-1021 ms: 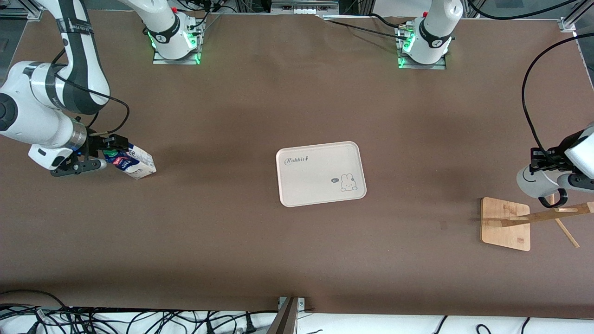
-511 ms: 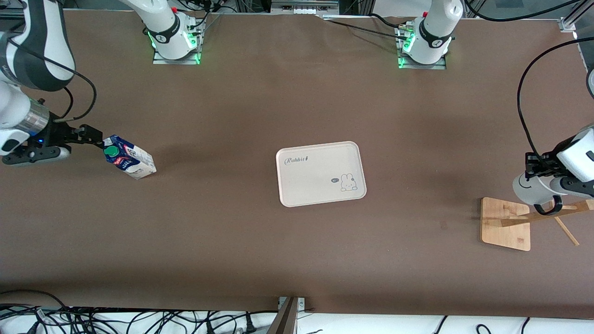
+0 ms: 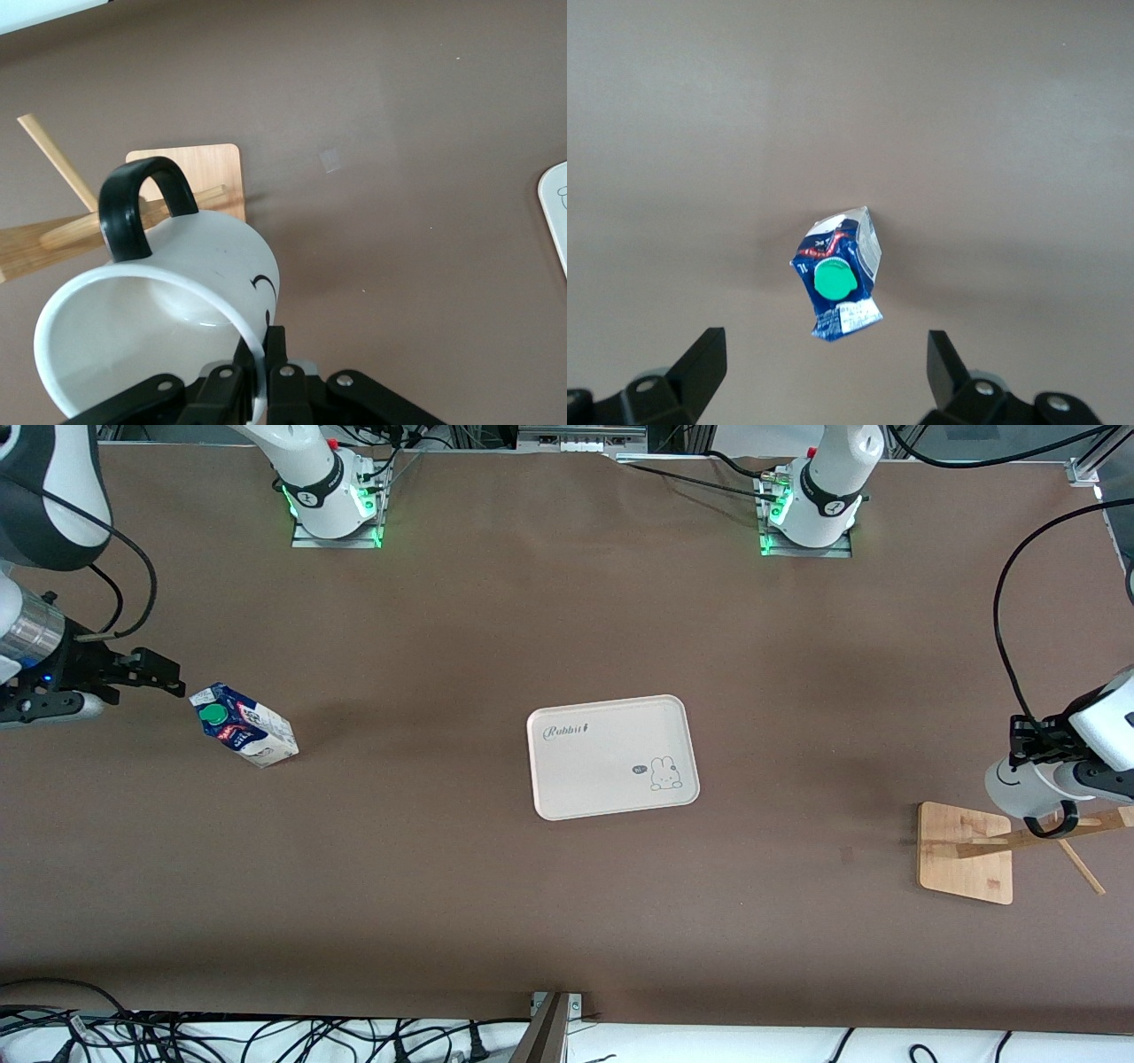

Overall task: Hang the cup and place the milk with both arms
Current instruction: 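Set the carton down and open the right gripper while the left gripper nears the stand, then hang the mug handle on a stand peg with the left gripper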

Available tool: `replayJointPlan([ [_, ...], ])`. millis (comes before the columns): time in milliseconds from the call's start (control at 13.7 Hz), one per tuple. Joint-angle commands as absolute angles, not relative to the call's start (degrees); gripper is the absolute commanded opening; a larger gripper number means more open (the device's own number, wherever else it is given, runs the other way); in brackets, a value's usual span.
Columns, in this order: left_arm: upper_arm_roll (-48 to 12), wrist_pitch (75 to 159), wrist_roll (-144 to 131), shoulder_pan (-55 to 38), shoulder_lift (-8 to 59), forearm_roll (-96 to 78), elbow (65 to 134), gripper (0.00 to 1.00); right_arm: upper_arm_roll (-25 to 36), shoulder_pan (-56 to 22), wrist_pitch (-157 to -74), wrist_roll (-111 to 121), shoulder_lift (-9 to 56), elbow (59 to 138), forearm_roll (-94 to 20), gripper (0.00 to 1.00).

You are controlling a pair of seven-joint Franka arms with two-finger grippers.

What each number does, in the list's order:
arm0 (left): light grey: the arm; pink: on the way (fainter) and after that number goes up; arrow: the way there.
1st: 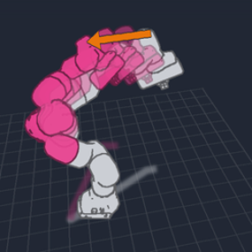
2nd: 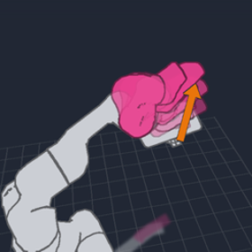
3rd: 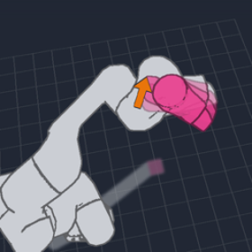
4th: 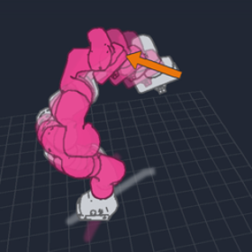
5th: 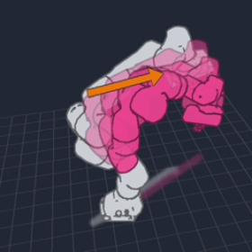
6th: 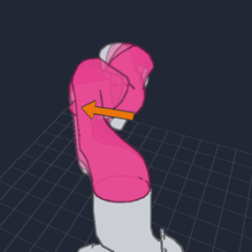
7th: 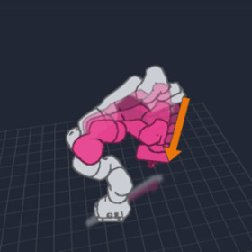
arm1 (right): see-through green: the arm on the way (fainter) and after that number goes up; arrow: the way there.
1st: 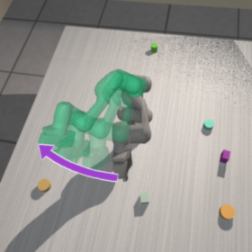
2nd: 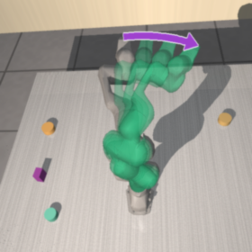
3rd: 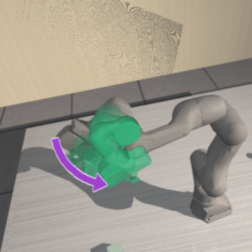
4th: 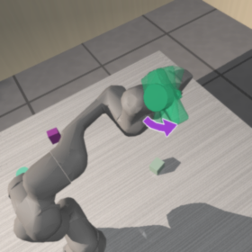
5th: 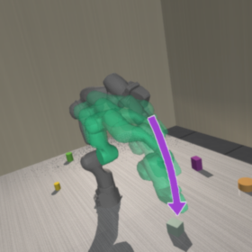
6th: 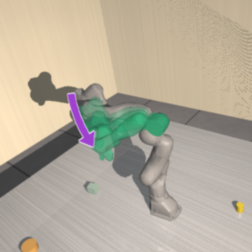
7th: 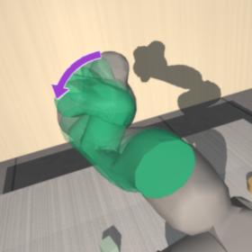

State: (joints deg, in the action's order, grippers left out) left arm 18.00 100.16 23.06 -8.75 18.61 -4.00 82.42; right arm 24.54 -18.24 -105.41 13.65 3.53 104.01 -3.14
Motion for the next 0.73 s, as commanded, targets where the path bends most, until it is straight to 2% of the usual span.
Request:
replayJointPlan([
  [0,17.93,100.28,24.7,-7.3,19.07,-2.9,81.39,0.0,23.64,-16.44,-101.27,13.54,2.21,101.09,-2.21,1.0],
  [292,17.93,100.28,27.77,-5.54,19.77,-2.9,81.91,0.0,24.17,-16.08,-91.6,13.01,2.11,92.65,-2.2,1.0],
  [511,17.93,100.2,27.77,-4.93,19.86,-2.72,82.09,0.0,24.08,-16.08,-90.62,13.01,3.6,89.75,-2.2,1.0],
  [584,17.93,100.2,27.77,-4.57,19.86,-2.72,82.18,0.11,23.91,-16.43,-90.62,12.92,3.69,89.3,-2.02,1.0],
  [657,17.93,100.11,27.51,-4.57,19.95,-2.72,82.09,0.52,23.65,-16.87,-90.62,12.92,3.87,89.21,-1.59,1.0],
])
